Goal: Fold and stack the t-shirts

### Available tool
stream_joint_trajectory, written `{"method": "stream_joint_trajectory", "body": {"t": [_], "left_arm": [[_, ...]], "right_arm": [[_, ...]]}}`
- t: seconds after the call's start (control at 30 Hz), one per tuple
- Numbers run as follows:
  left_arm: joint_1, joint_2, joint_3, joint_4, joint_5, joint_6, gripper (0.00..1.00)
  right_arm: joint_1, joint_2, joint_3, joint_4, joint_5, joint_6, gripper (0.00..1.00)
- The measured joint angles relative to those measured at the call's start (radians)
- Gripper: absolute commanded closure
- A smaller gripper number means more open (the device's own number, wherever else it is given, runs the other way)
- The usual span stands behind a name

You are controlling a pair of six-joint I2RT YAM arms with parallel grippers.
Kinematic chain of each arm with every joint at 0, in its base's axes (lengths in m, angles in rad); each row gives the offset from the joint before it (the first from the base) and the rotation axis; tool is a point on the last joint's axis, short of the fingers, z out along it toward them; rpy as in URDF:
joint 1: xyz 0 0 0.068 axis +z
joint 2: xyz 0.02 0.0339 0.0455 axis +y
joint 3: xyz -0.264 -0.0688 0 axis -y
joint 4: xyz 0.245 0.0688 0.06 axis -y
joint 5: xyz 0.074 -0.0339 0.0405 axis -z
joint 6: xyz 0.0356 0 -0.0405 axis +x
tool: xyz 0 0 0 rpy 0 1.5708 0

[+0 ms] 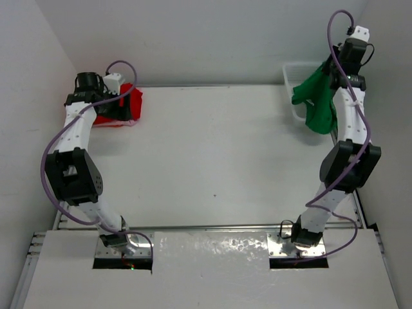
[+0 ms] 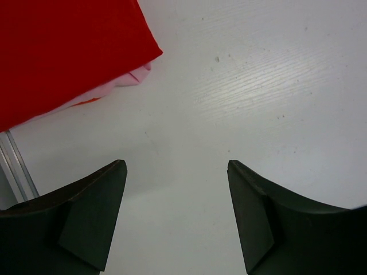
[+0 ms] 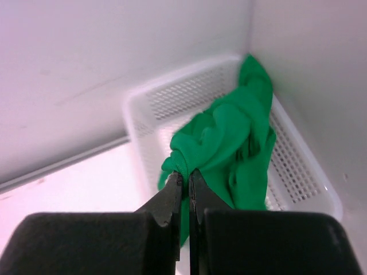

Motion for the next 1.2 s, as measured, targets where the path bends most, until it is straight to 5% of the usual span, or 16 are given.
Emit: {"method": "stream_joint_trajectory", "body": {"t": [0.27, 0.53, 0.73, 0.87, 1.0, 1.03, 1.17, 1.2], "left_arm": [[0.0, -0.025, 0.091, -0.005, 0.03, 0.0, 0.3], [0.0, -0.183, 0.09, 0.019, 0.094, -0.024, 0.3], [0.0, -0.279, 0.023, 0.007, 0.09, -0.025, 0.29], [0.0, -0.31, 0.007, -0.006, 0.07, -0.023, 0.28], [0.0, -0.32, 0.006, -0.012, 0.057, -0.022, 0.28], [0.0, -0.321, 0.004, -0.013, 0.056, -0.021, 0.28], [0.0, -0.322, -0.016, -0.024, 0.062, -0.011, 0.28], [0.0, -0.322, -0.027, -0.025, 0.066, -0.008, 0.29]], "right_arm": [[0.074, -0.326, 0.01, 0.002, -0.145, 0.048, 1.0], [0.158, -0.605, 0.055, 0.418, -0.504, 0.489, 1.0], [0.379, -0.572, -0.007, 0.655, -0.62, 0.738, 1.0], [0.533, -0.474, -0.126, 0.667, -0.655, 0.77, 1.0], [0.56, -0.344, -0.274, 0.558, -0.661, 0.702, 0.98], [0.559, -0.308, -0.308, 0.491, -0.65, 0.657, 0.89], [0.557, -0.158, -0.344, 0.197, -0.587, 0.459, 0.01], [0.557, -0.108, -0.318, 0.099, -0.562, 0.403, 0.01]]}}
